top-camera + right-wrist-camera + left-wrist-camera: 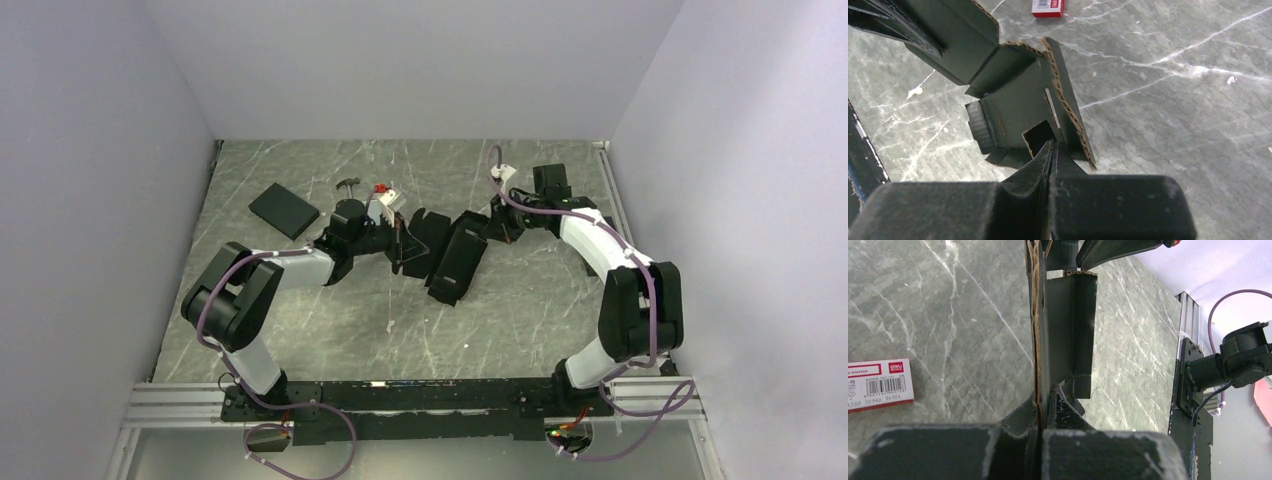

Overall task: Fold the paper box
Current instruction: Fold the paper box at the center of the board.

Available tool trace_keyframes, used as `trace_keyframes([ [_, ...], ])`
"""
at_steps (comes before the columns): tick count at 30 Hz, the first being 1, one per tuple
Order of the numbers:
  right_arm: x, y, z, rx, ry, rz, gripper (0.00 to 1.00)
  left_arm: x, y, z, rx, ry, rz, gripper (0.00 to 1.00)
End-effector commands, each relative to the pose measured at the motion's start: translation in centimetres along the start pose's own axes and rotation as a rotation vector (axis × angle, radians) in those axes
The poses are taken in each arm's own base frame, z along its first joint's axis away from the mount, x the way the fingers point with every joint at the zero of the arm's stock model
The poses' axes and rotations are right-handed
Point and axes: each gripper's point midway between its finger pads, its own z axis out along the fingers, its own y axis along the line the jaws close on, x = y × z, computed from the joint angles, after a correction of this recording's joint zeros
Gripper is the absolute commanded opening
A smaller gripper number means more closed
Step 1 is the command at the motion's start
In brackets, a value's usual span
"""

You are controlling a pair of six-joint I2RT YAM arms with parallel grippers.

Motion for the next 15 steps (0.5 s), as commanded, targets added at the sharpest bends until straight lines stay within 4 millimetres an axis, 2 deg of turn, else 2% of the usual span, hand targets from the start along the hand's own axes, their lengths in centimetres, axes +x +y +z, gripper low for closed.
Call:
trace_keyframes([
  [1,-0.9,0.2,0.4,0.054,0.015,-0.111,0.0,-1.8,-0.7,0.5,0.018,-0.028,0.061,0.0],
  [7,0.7,-0.9,1.2,0.101,0.101,-0.098,0.0,-1.6,-0.9,0.7,0.019,-0.008,0.059,0.0],
  [9,0.6,-0.5,1.0,0.076,0.098,-0.104,0.0,-1.3,-0.7,0.7,0.01,0.009,0.061,0.0],
  [15,-2.6,2.7,-1.6,-0.076,-0.046,-0.182,0.0,-0.3,0.4,0.6,-0.032,0.08,0.106,0.0],
])
